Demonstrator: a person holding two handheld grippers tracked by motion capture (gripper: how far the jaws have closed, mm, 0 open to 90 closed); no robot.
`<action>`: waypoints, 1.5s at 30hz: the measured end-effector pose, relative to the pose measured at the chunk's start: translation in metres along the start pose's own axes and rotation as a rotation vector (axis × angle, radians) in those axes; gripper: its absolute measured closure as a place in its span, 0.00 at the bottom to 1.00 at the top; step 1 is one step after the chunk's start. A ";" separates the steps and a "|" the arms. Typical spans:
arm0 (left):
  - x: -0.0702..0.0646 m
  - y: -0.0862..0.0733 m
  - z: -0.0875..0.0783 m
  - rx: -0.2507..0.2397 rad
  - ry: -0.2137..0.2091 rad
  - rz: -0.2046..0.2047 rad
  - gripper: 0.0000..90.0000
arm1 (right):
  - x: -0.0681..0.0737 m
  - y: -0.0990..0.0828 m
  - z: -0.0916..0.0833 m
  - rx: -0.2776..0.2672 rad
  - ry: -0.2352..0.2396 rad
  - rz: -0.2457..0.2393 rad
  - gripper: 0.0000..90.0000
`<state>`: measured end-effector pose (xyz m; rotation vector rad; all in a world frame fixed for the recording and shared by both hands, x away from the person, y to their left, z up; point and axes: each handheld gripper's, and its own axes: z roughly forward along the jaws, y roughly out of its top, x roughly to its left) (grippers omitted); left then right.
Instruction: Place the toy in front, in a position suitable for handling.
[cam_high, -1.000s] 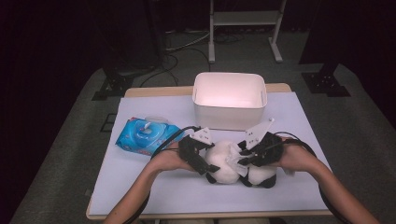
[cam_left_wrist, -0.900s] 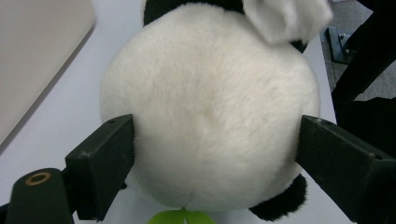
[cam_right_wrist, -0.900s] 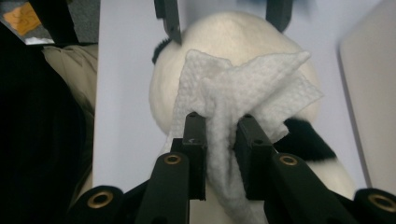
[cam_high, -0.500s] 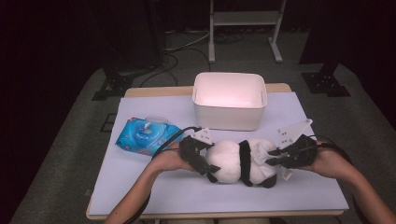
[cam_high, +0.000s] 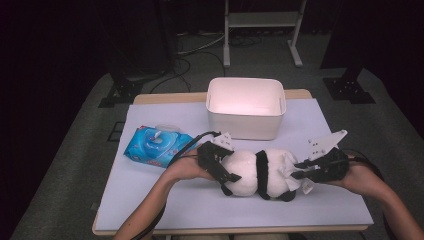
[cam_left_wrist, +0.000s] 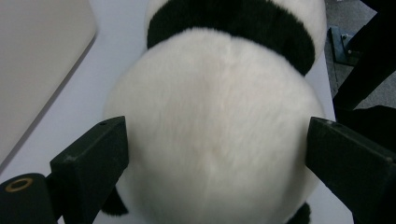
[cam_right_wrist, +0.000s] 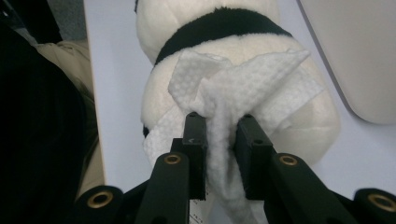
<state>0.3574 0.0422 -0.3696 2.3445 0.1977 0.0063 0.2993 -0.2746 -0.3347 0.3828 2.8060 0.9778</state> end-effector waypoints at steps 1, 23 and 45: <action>0.000 0.001 0.001 0.001 0.001 -0.003 0.07 | 0.000 0.001 0.002 -0.002 0.003 -0.001 0.84; 0.000 0.028 0.014 0.026 -0.003 0.015 0.16 | 0.011 0.039 0.031 -0.021 0.048 -0.106 0.84; -0.007 0.015 0.012 0.017 -0.014 0.015 0.18 | -0.004 -0.047 0.002 -0.096 -0.010 0.116 0.84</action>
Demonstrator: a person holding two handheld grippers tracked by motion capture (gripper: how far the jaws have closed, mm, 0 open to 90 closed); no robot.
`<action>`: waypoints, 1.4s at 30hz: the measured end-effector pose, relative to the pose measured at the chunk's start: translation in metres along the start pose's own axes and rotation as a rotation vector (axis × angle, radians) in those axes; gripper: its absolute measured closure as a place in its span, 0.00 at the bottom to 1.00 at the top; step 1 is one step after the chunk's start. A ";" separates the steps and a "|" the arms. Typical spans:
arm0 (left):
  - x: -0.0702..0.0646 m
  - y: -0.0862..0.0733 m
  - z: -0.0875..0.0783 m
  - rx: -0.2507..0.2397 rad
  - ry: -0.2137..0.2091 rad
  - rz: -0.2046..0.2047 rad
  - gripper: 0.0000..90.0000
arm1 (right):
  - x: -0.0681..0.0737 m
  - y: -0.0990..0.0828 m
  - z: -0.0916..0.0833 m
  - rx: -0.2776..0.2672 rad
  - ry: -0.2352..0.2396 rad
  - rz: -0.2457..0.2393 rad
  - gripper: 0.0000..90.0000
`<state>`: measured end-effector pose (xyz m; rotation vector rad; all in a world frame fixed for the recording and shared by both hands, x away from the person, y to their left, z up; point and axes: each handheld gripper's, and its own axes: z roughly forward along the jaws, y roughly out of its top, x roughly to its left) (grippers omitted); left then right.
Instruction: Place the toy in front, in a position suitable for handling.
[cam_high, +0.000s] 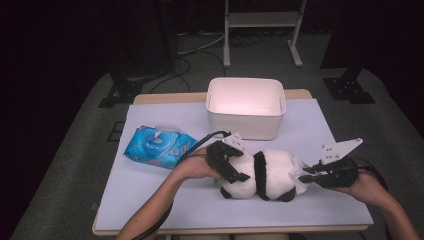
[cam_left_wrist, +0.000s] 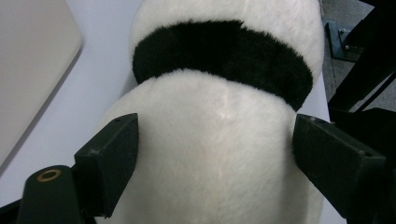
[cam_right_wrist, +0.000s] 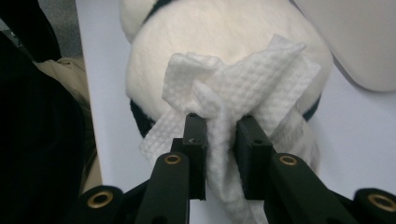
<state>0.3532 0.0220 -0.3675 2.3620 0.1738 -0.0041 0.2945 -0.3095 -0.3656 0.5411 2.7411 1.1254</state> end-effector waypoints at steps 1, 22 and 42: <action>-0.001 -0.001 0.000 0.000 -0.003 0.007 0.19 | 0.000 -0.001 -0.001 0.000 0.000 0.004 0.84; -0.017 -0.011 0.000 -0.012 0.023 0.059 0.20 | 0.005 0.086 0.017 0.092 0.031 -0.177 0.84; -0.008 0.003 -0.006 0.056 0.002 0.039 0.09 | 0.015 0.067 0.021 0.083 0.054 -0.147 0.84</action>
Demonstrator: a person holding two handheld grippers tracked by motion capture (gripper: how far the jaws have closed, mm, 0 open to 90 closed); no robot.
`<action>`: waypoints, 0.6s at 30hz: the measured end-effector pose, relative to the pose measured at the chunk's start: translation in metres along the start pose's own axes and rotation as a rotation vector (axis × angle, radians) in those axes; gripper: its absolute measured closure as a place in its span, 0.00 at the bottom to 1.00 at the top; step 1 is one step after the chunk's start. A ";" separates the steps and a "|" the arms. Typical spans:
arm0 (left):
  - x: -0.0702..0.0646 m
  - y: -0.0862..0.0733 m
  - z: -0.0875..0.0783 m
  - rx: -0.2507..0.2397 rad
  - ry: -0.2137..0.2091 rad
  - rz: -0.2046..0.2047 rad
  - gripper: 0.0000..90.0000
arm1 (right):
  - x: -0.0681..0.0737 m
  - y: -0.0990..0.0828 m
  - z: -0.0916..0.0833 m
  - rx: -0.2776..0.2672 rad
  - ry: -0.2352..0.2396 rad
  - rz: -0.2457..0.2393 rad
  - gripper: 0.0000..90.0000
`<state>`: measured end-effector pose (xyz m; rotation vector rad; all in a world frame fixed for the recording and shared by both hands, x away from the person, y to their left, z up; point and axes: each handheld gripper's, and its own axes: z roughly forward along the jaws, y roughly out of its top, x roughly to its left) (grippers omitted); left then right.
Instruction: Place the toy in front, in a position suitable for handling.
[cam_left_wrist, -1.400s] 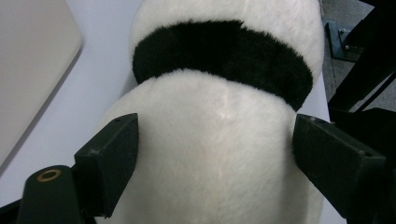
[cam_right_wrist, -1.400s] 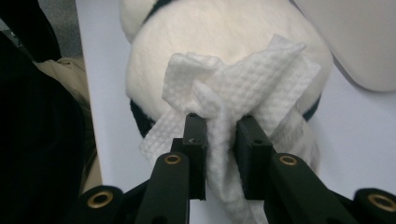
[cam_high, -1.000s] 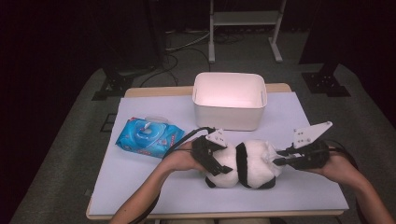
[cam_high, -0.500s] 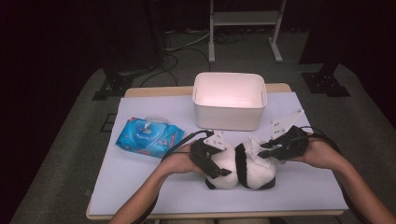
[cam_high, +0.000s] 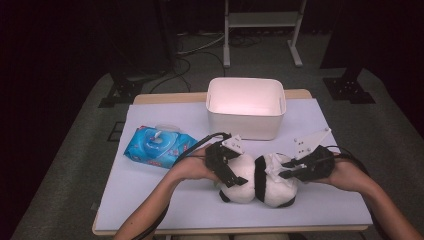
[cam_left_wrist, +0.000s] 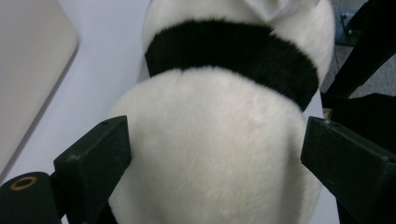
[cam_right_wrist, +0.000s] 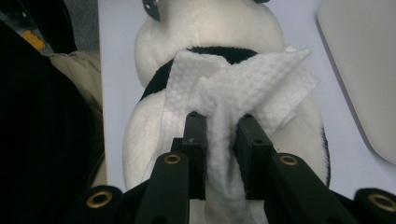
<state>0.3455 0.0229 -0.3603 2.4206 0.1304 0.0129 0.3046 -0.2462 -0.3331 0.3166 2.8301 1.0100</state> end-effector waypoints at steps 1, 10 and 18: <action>-0.001 -0.001 0.002 0.000 0.000 0.011 0.11 | 0.001 -0.001 0.000 -0.007 -0.001 0.008 0.84; -0.015 -0.005 0.005 0.015 0.065 0.041 0.21 | 0.003 0.015 -0.001 0.011 -0.014 -0.046 0.83; -0.018 -0.010 0.004 0.006 0.068 0.043 0.21 | 0.001 0.045 0.025 0.049 0.024 -0.103 0.83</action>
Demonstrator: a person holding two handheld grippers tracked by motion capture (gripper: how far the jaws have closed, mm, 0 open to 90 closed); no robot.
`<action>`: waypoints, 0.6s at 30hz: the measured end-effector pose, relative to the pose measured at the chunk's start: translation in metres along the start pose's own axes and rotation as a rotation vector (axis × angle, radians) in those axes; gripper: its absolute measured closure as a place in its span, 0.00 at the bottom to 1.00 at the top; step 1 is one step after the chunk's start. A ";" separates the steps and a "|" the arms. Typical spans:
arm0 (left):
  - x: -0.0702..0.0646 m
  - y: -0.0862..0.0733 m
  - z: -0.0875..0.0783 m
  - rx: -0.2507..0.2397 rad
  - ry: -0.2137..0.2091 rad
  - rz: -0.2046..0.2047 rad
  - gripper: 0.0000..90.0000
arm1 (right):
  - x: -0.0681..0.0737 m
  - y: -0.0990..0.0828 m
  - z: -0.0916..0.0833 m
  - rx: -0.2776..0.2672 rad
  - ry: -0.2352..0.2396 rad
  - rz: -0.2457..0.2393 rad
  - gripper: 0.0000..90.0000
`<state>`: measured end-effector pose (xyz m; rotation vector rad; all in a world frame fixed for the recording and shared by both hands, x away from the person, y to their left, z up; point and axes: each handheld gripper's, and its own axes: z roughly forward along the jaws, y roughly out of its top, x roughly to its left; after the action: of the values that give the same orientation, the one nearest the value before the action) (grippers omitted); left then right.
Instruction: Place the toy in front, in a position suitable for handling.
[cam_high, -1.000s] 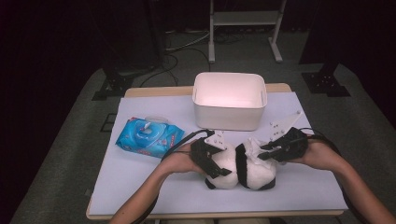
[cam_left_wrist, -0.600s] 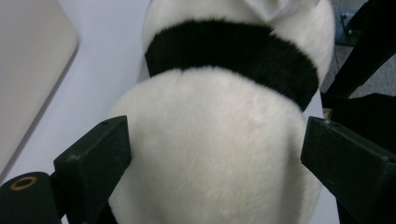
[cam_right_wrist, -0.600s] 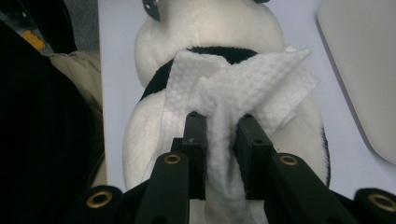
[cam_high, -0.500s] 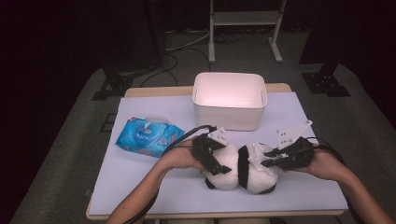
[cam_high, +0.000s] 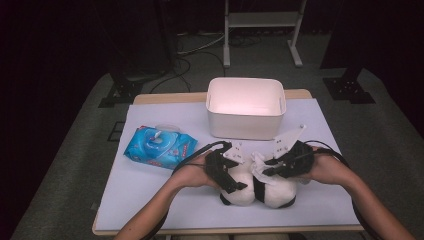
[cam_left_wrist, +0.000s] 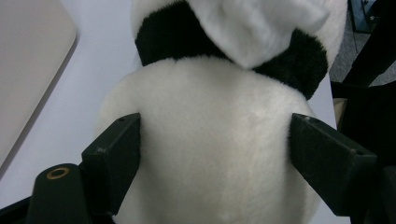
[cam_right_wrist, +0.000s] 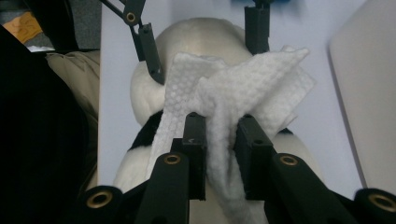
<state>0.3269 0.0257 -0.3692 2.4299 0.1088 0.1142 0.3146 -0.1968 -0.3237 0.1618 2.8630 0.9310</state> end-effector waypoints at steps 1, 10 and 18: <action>0.000 -0.001 0.000 -0.005 -0.001 -0.003 0.21 | 0.000 0.001 0.001 0.005 0.003 0.000 0.83; 0.001 -0.005 -0.001 -0.035 -0.006 -0.026 0.22 | -0.001 -0.018 -0.016 -0.008 -0.017 0.041 0.83; 0.001 -0.007 -0.001 -0.042 -0.012 -0.037 0.22 | -0.004 -0.051 -0.039 -0.047 -0.036 0.128 0.83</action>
<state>0.3274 0.0315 -0.3724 2.3849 0.1450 0.0842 0.3092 -0.2608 -0.3228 0.3570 2.8232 1.0061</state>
